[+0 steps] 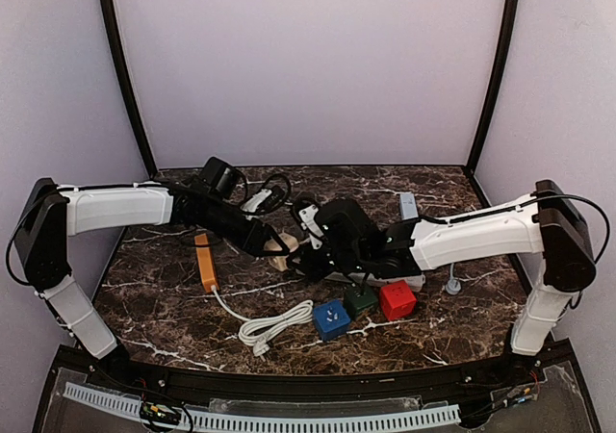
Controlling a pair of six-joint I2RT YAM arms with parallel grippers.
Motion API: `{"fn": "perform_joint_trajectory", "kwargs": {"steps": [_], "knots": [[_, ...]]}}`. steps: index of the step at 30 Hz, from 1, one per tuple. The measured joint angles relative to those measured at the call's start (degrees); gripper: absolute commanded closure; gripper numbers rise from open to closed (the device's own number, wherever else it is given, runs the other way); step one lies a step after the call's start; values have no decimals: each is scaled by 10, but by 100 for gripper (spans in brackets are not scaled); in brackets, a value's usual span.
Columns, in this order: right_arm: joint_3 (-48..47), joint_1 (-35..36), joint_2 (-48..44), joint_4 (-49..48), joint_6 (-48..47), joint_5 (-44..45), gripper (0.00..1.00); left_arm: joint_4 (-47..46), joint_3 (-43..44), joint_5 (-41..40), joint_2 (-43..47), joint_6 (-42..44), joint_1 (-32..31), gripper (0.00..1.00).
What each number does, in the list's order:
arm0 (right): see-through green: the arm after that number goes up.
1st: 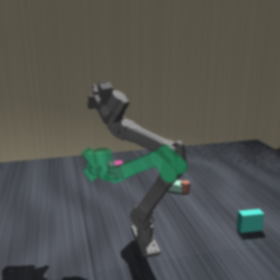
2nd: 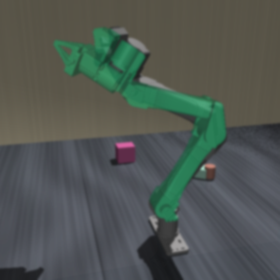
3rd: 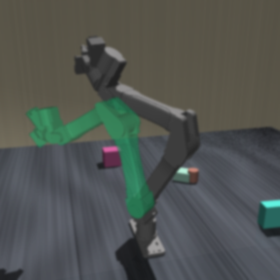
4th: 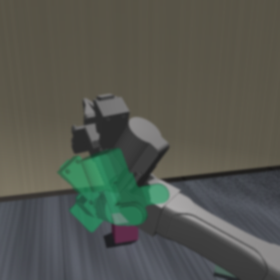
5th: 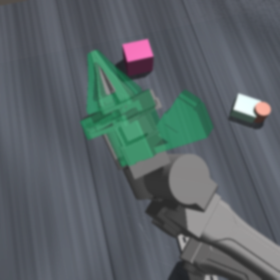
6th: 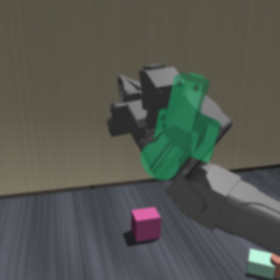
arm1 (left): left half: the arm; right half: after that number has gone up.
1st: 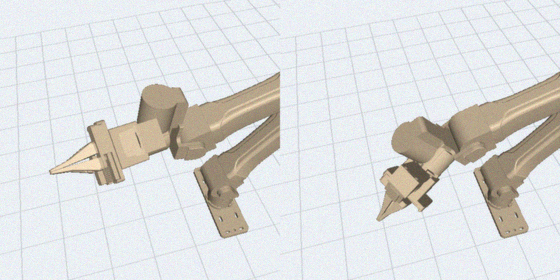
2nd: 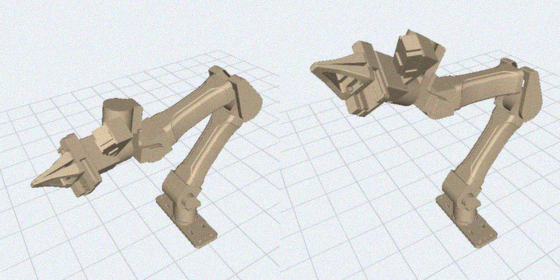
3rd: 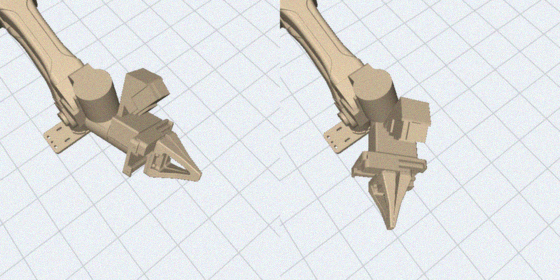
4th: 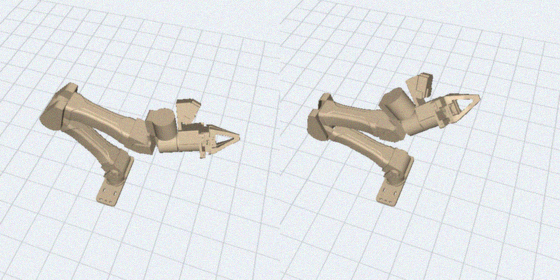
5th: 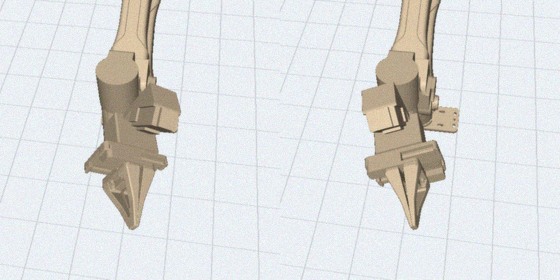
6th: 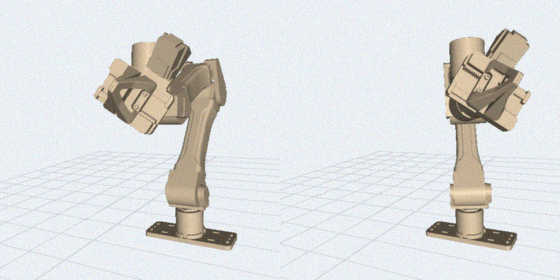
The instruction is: Pull the plug off the socket
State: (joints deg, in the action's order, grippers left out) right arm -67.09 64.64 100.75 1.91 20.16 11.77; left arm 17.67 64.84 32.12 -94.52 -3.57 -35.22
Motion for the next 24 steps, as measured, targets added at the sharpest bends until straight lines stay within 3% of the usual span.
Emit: {"fn": "perform_joint_trajectory", "kwargs": {"steps": [6, 14, 16, 17, 18, 19, 21, 24], "knots": [[46, -32, -17, -71, 26, -82, 100, -6, 5, -7, 0, -17, -2, 99], [61, -41, -17, -98, 42, -109, 100, -5, 6, -12, 0, -21, -3, 99], [61, -41, -17, -97, 42, -107, 100, -6, 6, -11, 0, -21, -3, 83], [60, -41, -17, -96, 42, -105, 100, -7, 6, -11, 0, -21, -3, 64], [60, -41, -18, -96, 42, -102, 100, -9, 6, -9, 1, -21, -3, 54], [60, -40, -19, -94, 42, -101, 100, -12, 5, -8, 3, -21, -3, 37], [59, -39, -23, -92, 43, -97, 100, -25, -2, -4, 10, -20, -3, 22], [59, -36, -35, -85, 42, -109, 100, -50, -24, 9, 29, -9, 3, 12]]}}
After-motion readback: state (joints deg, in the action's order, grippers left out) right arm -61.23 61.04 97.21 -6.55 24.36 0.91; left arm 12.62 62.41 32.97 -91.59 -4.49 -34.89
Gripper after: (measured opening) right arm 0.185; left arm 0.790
